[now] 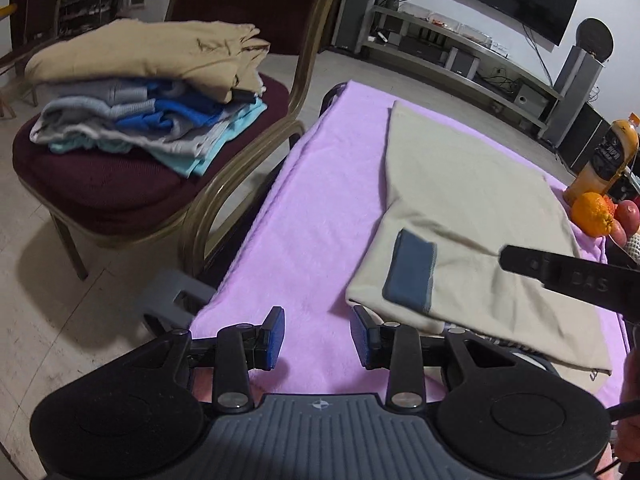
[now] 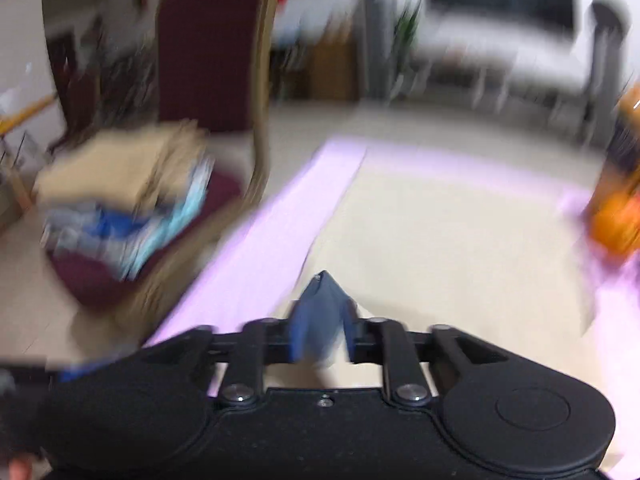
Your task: Fold clothes
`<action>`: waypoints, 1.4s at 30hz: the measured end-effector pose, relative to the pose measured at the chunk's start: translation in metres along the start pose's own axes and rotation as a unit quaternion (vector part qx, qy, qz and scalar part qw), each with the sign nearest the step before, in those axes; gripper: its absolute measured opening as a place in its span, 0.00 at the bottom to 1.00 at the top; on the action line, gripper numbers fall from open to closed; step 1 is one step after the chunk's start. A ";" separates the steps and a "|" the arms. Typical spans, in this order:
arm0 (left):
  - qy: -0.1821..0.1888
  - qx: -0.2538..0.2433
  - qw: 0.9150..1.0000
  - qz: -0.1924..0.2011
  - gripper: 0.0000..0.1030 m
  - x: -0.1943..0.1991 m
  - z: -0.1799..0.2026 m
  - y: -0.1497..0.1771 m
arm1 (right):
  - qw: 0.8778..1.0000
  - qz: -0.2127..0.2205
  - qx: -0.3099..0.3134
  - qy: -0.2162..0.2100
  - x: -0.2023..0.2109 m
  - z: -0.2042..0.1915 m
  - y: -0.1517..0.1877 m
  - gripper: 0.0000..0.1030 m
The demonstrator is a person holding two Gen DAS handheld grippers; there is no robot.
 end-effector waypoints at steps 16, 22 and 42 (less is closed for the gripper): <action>0.027 -0.001 0.996 -0.086 0.39 -0.095 0.054 -0.022 | 0.946 -0.023 -0.322 0.017 0.068 0.193 0.129 0.19; 0.026 -0.027 0.995 -0.092 0.44 -0.122 0.073 -0.030 | 0.941 -0.026 -0.338 0.009 0.048 0.210 0.151 0.19; -0.059 -0.226 0.972 0.005 0.00 -0.102 0.121 0.004 | 0.949 -0.062 -0.304 0.050 0.028 0.217 0.159 0.31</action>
Point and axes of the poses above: each gripper's, at about its wrist camera, not at the fingertips, and x roughly against the way its jaws point, z to its right, y to its underside, the point moved 1 cm from there along -x, roughly the way its jaws point, and after that the axes turned 13 degrees about x, right-handed, at the moved point
